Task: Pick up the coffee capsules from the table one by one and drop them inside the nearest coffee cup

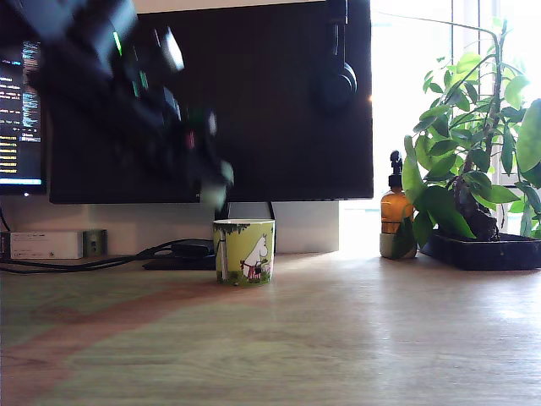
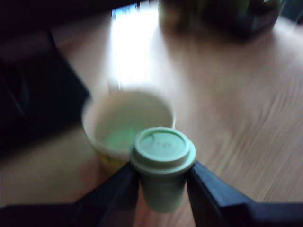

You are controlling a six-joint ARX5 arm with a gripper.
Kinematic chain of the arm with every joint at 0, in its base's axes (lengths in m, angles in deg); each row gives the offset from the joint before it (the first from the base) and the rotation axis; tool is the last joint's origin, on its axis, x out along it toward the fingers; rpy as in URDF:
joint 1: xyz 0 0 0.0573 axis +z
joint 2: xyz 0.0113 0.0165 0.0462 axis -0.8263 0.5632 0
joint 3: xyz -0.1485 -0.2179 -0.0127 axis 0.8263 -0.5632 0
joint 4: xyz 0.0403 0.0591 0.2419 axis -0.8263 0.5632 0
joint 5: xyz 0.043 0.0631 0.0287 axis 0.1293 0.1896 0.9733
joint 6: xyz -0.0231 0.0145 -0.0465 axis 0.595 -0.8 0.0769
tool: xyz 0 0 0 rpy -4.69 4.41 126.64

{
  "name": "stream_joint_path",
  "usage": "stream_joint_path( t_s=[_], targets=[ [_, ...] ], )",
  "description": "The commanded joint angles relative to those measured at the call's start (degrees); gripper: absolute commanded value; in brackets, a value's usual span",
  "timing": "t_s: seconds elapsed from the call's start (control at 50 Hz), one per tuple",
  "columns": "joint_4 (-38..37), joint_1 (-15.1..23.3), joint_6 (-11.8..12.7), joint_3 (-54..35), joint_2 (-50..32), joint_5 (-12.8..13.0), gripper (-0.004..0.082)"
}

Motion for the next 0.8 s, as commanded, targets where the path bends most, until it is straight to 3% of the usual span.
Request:
stream_joint_path(
  t_s=[0.0,0.64,0.66,0.78],
  targets=[
    [-0.57,0.04,-0.28,2.95,0.74,-0.02,0.0213],
    [11.76,0.00,-0.33,21.29,12.55,0.33,0.0214],
    [12.15,-0.02,-1.77,21.77,12.81,0.59,0.0214],
    [14.97,-0.07,-1.77,24.35,14.56,1.42,0.0214]
  ],
)
